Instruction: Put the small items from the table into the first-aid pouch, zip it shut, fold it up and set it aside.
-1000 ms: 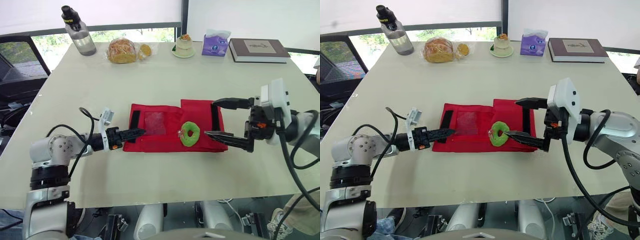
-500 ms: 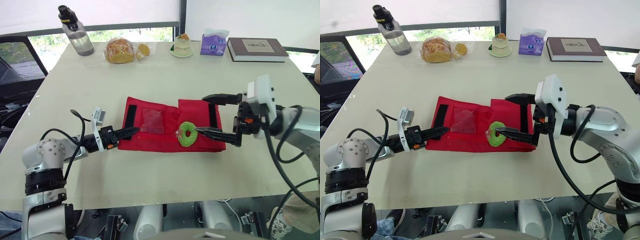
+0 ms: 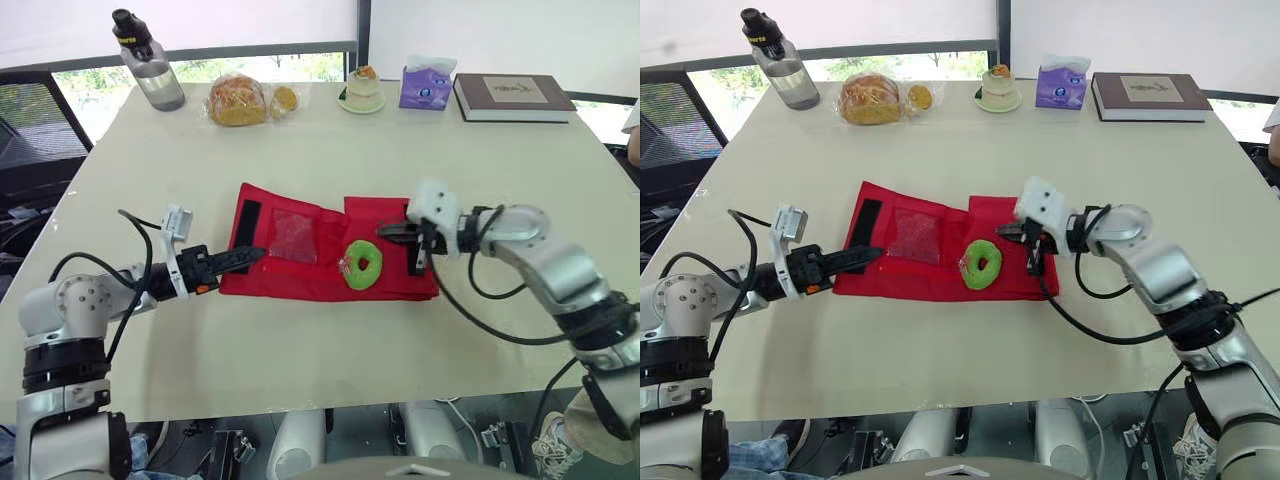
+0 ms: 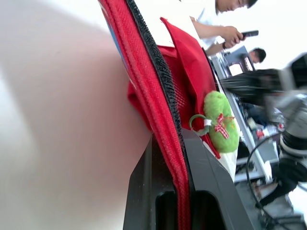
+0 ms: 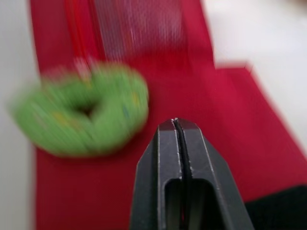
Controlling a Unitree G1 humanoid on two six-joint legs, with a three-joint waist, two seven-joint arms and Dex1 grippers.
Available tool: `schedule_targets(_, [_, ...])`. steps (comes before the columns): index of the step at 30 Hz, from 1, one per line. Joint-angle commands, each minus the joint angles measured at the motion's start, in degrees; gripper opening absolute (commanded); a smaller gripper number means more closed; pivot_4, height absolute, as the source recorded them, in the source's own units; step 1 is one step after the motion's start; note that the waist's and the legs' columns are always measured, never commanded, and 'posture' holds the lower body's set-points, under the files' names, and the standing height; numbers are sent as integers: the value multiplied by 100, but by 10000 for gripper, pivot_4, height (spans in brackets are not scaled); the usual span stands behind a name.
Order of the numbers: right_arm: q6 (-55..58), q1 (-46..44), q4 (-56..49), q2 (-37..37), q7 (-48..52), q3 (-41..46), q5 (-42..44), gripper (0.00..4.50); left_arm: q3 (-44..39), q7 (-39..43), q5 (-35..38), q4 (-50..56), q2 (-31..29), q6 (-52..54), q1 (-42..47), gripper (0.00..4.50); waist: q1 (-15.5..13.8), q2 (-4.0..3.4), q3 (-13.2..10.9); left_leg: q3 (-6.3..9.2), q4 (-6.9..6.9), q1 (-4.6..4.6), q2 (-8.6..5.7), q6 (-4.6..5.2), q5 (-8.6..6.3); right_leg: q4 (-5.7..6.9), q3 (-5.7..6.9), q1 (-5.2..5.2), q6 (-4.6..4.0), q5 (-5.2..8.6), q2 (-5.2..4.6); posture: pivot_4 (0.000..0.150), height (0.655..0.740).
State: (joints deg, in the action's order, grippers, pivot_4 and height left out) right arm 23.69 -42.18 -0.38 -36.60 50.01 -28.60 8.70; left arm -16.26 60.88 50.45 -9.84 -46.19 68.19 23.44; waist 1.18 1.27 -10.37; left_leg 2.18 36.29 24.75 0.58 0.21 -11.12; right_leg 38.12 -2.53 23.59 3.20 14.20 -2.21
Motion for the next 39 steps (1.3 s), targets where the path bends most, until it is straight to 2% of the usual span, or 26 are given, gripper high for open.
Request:
schedule_targets(1, [-298,-147,418,44,109,-166,-624,738,90,412,79,301,-207,-184,363,0,-7,1,1,-1,1,-2,0,0,0,-1,-1,-2,0,0,0,1500,7400])
schedule_targets(7, [-602,-199,806,284,294,-216,-1051,738,519,605,279,697,-37,-102,1219,0,-17,8,5,2,8,-4,-1,0,0,-1,1,-9,7,-5,4,1500,7400])
schedule_targets(11, [-658,-167,894,417,354,-155,-1189,738,954,647,113,904,215,-310,1711,0,-15,8,5,3,8,-4,0,0,0,1,0,-9,8,-6,7,1500,7400])
schedule_targets(21, [-746,60,864,448,354,218,-1280,738,1588,863,-304,306,1038,-888,2527,0,-5,8,5,3,9,-5,-1,1,1,6,-1,-10,10,-6,12,1500,7400])
schedule_targets(25, [-566,458,454,707,336,1069,-394,738,1773,987,-536,81,1237,-1117,2629,0,-44,8,5,8,11,-3,-2,1,1,7,1,-12,9,-7,12,1500,7400])
schedule_targets(32, [-508,1322,-456,634,192,2677,853,738,1856,1242,-702,-170,1352,-1247,2706,0,-40,7,4,11,17,3,-9,1,1,6,-3,-14,18,-11,10,1500,7400])
schedule_targets(35, [-292,2111,-990,194,425,3523,1460,738,2022,1335,-866,-338,1480,-1351,2709,0,-58,5,3,14,16,2,-8,1,1,6,-2,-15,18,-11,11,1500,7400])
schedule_targets(39, [4,2848,-1339,-238,742,4181,2127,738,2252,1328,-1182,-691,1713,-1545,2797,0,-47,5,3,11,17,3,-11,2,0,3,-5,-17,19,-10,11,1500,7400])
